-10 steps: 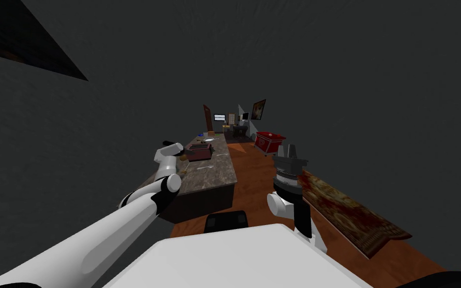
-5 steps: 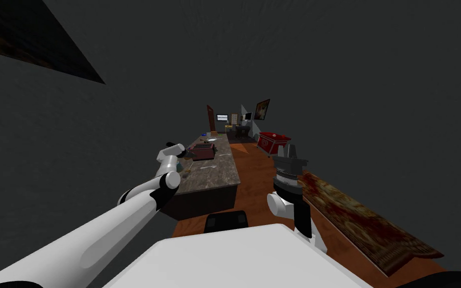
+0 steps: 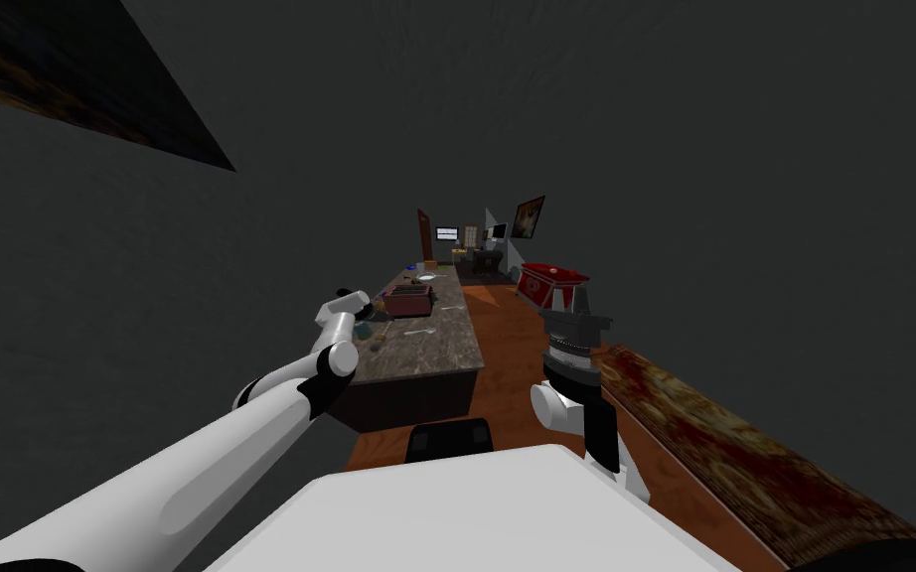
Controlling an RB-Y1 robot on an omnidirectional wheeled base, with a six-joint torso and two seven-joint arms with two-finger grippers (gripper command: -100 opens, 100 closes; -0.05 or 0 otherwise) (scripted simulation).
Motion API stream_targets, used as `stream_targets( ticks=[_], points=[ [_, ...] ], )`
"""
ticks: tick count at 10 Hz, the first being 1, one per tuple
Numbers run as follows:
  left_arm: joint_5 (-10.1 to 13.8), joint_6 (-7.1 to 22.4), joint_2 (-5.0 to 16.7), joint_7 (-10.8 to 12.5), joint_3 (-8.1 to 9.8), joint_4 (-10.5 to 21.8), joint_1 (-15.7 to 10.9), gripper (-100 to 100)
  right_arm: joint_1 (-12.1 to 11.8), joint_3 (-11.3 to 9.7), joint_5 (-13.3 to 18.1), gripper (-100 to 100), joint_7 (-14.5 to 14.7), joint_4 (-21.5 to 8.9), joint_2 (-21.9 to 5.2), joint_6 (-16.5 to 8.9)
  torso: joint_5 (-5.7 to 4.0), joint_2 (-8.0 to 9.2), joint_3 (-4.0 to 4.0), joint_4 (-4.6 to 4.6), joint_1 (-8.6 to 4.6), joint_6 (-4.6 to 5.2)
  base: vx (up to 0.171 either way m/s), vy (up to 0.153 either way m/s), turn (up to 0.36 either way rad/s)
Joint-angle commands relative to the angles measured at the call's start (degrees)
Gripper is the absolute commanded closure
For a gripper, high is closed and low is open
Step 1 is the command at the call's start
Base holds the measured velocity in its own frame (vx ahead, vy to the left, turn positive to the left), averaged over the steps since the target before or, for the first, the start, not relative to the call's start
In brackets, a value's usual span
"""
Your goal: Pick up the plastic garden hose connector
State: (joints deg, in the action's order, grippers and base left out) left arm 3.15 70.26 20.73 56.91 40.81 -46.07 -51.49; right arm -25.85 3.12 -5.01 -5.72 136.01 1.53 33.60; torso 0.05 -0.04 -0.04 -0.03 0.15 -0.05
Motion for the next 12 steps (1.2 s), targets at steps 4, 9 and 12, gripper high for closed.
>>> stream_targets(
  ticks=[4,9,12],
  points=[
    [-1.0,2.2,-0.5,3.1,-0.35,5.7,0.9,-100,0.0,0.0,0.0,0,0.0,0.0,0.0,0.0,-0.02,-0.02,-0.01,0.0,-0.09,0.02,0.024,0.007,0.062],
    [-1.3,-0.6,-1.7,6.3,-1.39,4.7,2.6,-100,0.0,0.0,0.0,0,0.0,0.0,0.0,0.0,0.03,0.15,0.09,0.04,0.19,0.04,-0.007,0.052,-0.095],
    [-1.4,-0.7,-2.1,6.9,-1.57,4.2,2.9,100,0.0,0.0,0.0,0,0.0,0.0,0.0,0.0,0.01,0.12,0.08,0.04,0.07,0.01,-0.009,0.048,-0.064]
  ],
)
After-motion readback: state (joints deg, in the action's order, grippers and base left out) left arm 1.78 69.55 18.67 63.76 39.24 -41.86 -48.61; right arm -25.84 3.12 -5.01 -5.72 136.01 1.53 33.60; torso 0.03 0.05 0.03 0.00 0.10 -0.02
